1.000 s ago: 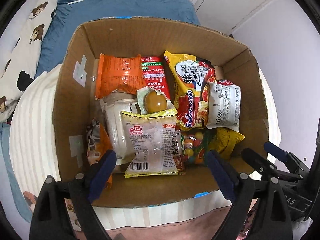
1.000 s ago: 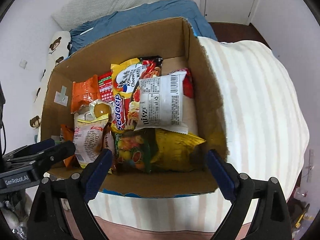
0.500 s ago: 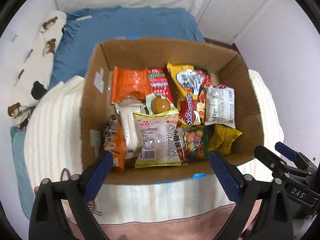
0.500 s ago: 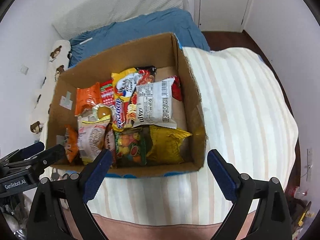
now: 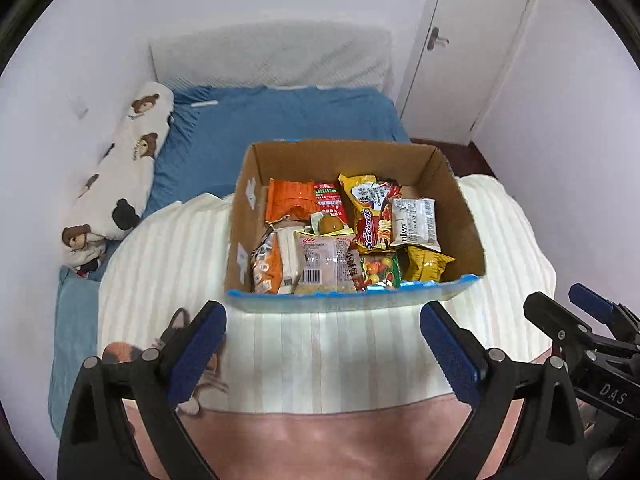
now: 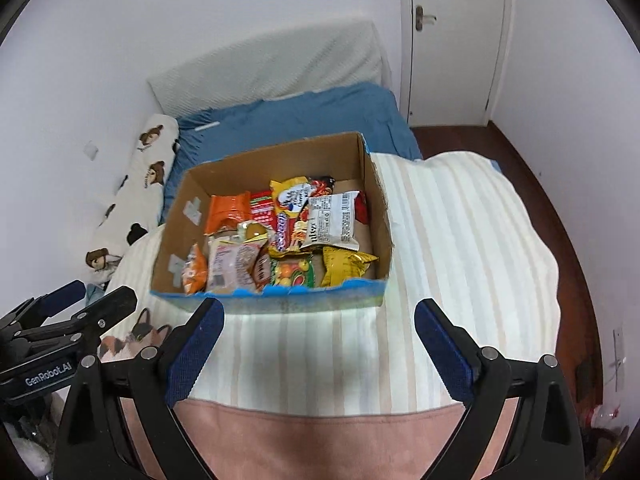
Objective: Organize snacks
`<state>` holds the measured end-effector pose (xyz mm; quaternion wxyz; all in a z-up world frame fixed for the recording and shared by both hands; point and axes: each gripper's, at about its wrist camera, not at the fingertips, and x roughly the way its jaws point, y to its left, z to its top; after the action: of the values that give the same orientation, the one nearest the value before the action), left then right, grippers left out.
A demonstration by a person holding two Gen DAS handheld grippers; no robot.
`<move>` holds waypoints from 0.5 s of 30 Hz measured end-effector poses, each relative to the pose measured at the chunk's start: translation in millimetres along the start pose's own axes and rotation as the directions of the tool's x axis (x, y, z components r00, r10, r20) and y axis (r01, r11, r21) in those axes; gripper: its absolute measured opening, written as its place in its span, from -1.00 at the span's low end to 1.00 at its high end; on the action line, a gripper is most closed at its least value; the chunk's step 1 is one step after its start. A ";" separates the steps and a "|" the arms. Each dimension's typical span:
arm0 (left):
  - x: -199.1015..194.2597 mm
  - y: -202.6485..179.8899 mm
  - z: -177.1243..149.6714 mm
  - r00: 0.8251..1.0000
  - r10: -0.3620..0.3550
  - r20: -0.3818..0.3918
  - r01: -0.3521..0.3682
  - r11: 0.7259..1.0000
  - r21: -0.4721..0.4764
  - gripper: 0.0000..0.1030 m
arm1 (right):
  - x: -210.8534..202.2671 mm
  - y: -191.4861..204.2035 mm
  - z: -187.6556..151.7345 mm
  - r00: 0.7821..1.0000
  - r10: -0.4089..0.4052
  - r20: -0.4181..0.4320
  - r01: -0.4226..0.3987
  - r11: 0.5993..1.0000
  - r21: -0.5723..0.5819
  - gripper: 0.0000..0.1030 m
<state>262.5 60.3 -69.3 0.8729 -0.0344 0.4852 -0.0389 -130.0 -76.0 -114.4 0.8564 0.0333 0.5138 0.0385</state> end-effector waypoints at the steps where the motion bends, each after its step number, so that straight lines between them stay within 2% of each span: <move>1: -6.5 -1.9 -5.1 1.000 0.008 0.011 -0.008 1.000 -0.001 0.93 | -9.4 1.4 -5.5 1.000 0.002 0.012 -0.002 1.000 -0.007 0.91; 15: -93.7 -12.6 -67.4 0.991 0.056 0.121 -0.055 0.998 -0.009 0.93 | -134.1 6.2 -73.7 0.984 0.017 0.177 -0.008 0.999 -0.050 0.91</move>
<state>155.6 55.7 -24.5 0.9013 -0.0257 0.4322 -0.0109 -258.1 -81.9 -30.7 0.8990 0.0188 0.4343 0.0535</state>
